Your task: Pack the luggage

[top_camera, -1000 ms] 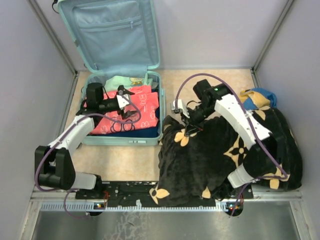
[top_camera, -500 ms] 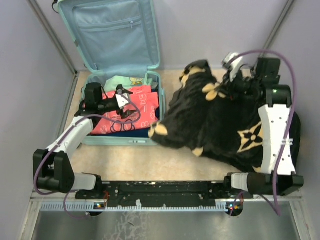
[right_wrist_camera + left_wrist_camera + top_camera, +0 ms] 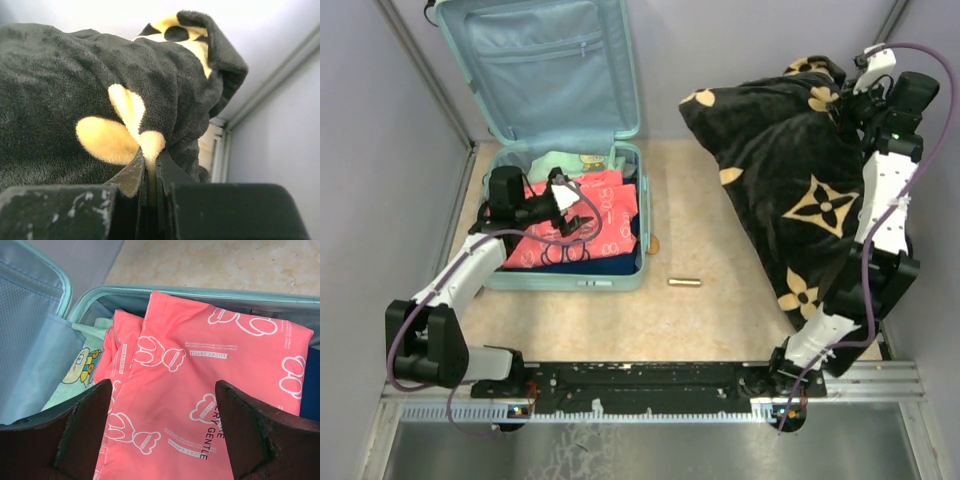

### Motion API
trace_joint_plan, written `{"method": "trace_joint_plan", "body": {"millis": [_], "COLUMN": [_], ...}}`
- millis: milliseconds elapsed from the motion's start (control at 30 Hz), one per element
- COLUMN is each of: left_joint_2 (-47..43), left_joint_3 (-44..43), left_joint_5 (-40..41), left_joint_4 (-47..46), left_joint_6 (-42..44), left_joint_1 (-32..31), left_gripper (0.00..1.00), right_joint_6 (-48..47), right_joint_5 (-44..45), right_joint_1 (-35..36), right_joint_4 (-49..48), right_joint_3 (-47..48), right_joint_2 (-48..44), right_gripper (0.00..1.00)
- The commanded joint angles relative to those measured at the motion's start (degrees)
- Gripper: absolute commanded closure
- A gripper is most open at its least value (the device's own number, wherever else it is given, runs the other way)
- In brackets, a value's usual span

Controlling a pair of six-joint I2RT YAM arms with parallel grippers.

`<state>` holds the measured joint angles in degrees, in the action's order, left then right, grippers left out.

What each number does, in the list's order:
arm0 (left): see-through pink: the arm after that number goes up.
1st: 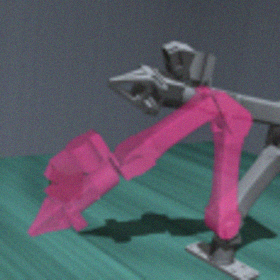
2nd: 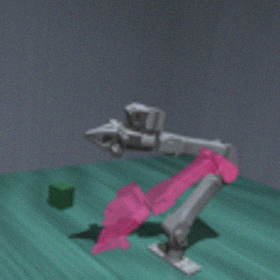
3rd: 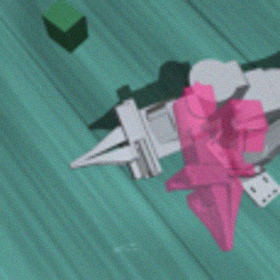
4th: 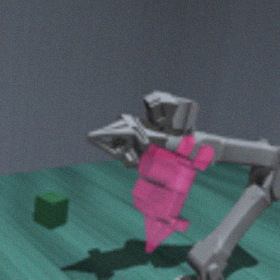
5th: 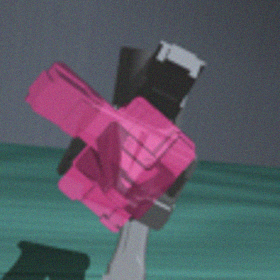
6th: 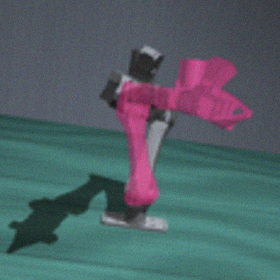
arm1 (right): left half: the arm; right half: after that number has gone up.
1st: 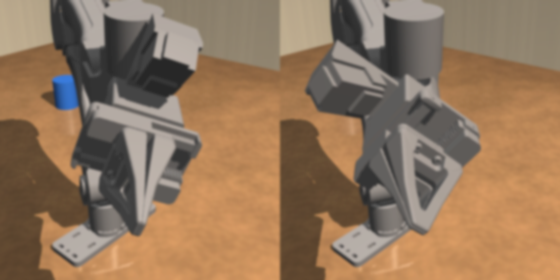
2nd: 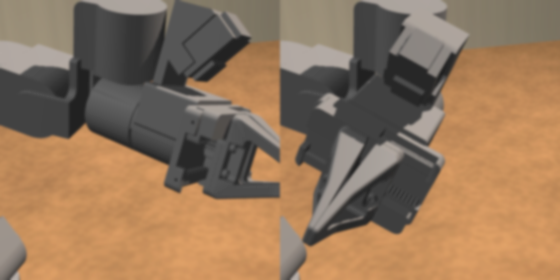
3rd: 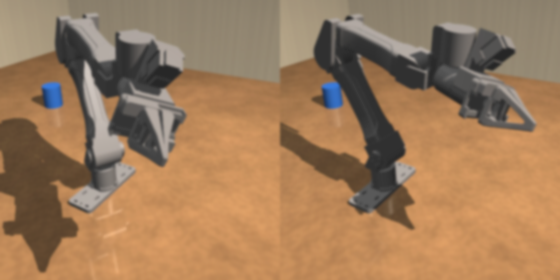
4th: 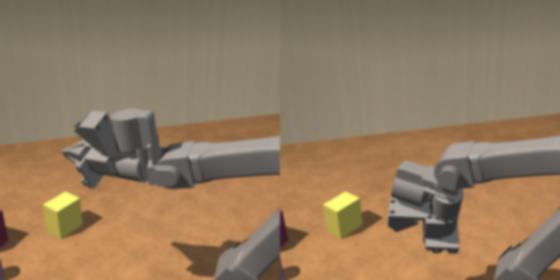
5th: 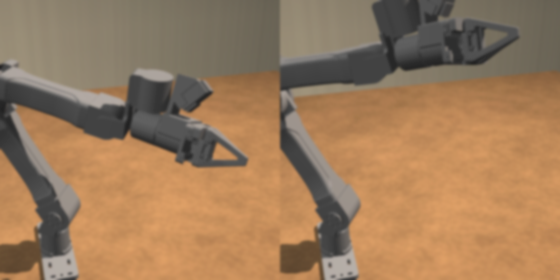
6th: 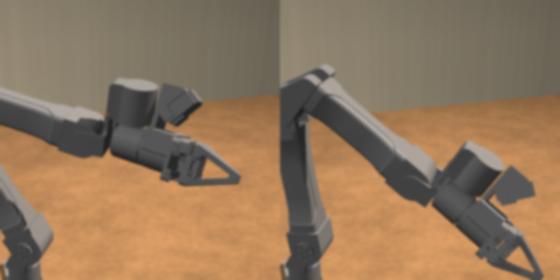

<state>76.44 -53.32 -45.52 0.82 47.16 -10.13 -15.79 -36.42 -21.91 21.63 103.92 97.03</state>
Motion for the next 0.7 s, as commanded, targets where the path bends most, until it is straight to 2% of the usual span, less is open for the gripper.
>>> {"method": "trace_joint_plan", "body": {"millis": [0, 67, 133, 167, 200, 267, 300, 333, 400, 500, 667], "left_joint_2": [-0.1, 0.8, 1.5, 1.8, 2.2, 2.8, 3.1, 3.3, 3.6, 3.6, 3.3], "left_joint_3": [-1.3, -2.4, -3.4, -3.9, -4.4, -5.7, -6.3, -6.9, -7.8, -9.1, -10.4], "left_joint_5": [1.9, 2.9, 4.0, 4.6, 5.2, 6.6, 7.4, 7.8, 8.3, 9.5, 10.2], "left_joint_4": [0.2, 1.4, 2.0, 2.5, 2.7, 3.3, 3.6, 3.9, 4.4, 5.3, 7.1], "left_joint_6": [-2.8, -4.1, -5.0, -5.5, -6.0, -6.8, -7.1, -7.1, -7.4, -9.0, -9.4], "left_joint_1": [-0.2, -0.2, -0.2, -0.2, -0.2, -0.2, -0.2, -0.2, -0.1, -0.1, -0.1], "left_gripper": [0.11, 0.11, 0.10, 0.10, 0.10, 0.10, 0.09, 0.09, 0.08, 0.07, 0.05], "right_joint_6": [-6.0, -7.6, -8.2, -8.2, -8.1, -7.2, -6.6, -5.9, -5.1, -4.8, -2.4], "right_joint_5": [22.4, 25.4, 27.8, 29.1, 30.3, 30.8, 29.2, 27.2, 20.8, 5.8, -13.6], "right_joint_1": [-1.5, -1.7, -1.7, -1.7, -1.7, -1.7, -1.7, -1.7, -1.1, 0.3, 5.2], "right_joint_4": [-5.6, -0.9, 3.2, 4.4, 5.1, 6.2, 7.0, 7.9, 9.6, 12.3, 5.9], "right_joint_3": [6.6, 12.4, 17.3, 19.0, 20.1, 21.6, 22.2, 22.7, 23.1, 22.2, 10.9], "right_joint_2": [9.9, 14.3, 17.9, 19.0, 19.7, 20.1, 20.1, 19.7, 18.4, 15.4, 6.6], "right_gripper": [0.93, 0.79, 0.74, 0.68, 0.57, 0.28, 0.18, 0.13, 0.08, 0.04, 0.01]}}
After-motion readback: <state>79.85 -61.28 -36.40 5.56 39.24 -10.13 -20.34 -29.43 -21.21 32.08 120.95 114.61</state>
